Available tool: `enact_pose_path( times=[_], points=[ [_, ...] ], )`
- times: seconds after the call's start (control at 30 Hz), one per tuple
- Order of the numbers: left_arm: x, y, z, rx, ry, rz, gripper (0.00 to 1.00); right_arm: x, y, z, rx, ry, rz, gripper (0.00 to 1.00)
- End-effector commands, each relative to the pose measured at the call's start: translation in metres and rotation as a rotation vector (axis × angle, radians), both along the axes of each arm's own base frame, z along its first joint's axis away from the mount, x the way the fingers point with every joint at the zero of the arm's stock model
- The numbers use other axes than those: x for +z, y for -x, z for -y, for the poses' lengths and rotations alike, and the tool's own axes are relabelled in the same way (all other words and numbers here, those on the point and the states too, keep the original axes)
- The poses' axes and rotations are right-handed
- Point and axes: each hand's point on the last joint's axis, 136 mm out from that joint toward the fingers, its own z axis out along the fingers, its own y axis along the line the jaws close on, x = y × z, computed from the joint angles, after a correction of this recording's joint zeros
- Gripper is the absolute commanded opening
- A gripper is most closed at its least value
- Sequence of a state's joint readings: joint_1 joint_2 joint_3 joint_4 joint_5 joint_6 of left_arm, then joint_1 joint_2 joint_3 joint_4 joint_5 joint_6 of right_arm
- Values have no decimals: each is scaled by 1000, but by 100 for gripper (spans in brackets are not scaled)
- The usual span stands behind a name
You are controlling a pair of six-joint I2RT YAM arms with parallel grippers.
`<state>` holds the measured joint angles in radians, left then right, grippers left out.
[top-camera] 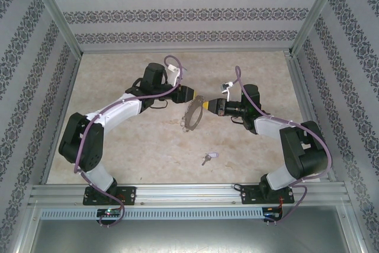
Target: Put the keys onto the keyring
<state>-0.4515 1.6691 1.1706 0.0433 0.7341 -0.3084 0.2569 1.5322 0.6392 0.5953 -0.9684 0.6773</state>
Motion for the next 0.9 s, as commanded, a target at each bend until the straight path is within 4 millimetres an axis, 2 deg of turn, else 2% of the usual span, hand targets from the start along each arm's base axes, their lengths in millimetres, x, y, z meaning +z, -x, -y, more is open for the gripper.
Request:
enact_pose_path(
  times=[0.0, 0.13, 0.47, 0.87],
  points=[
    [8, 11, 10, -74, 81, -27, 44, 30, -1, -1, 38, -23, 145, 0],
    [5, 21, 22, -164, 149, -84, 37, 31, -1, -2, 47, -21, 158, 0],
    [0, 36, 29, -230, 195, -119, 36, 27, -6, -3, 48, -19, 146, 0],
    [-2, 38, 27, -206, 192, -112, 35, 28, -7, -3, 45, -20, 144, 0]
  ],
)
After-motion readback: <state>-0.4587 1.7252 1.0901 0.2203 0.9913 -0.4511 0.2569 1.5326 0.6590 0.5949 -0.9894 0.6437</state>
